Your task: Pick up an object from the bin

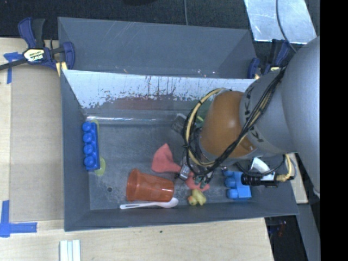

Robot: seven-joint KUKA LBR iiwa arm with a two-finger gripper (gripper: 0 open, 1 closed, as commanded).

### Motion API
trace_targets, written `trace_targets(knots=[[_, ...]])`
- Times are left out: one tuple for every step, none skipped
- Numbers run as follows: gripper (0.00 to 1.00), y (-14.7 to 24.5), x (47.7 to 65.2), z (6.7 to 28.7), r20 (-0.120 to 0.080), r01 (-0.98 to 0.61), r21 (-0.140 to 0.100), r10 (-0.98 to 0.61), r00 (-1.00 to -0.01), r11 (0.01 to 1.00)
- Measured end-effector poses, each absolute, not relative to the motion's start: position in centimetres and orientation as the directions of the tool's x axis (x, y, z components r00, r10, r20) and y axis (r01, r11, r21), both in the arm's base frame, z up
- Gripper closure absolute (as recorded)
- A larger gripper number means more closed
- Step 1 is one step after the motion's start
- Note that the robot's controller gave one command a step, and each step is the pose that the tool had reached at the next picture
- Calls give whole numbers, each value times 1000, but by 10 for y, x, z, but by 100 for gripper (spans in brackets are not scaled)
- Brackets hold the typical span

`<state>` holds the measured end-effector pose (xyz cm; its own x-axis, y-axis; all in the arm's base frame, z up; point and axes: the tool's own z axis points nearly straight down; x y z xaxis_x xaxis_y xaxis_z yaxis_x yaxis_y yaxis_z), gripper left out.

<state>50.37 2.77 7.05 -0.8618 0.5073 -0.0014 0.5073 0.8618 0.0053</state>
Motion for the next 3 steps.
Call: trace_targets(knots=[[100,27,501,96,6,507,-1,507,-862,862],[100,27,502,144,4,506,0,506,-862,862],[100,26,502,197,3,506,0,506,-863,863]])
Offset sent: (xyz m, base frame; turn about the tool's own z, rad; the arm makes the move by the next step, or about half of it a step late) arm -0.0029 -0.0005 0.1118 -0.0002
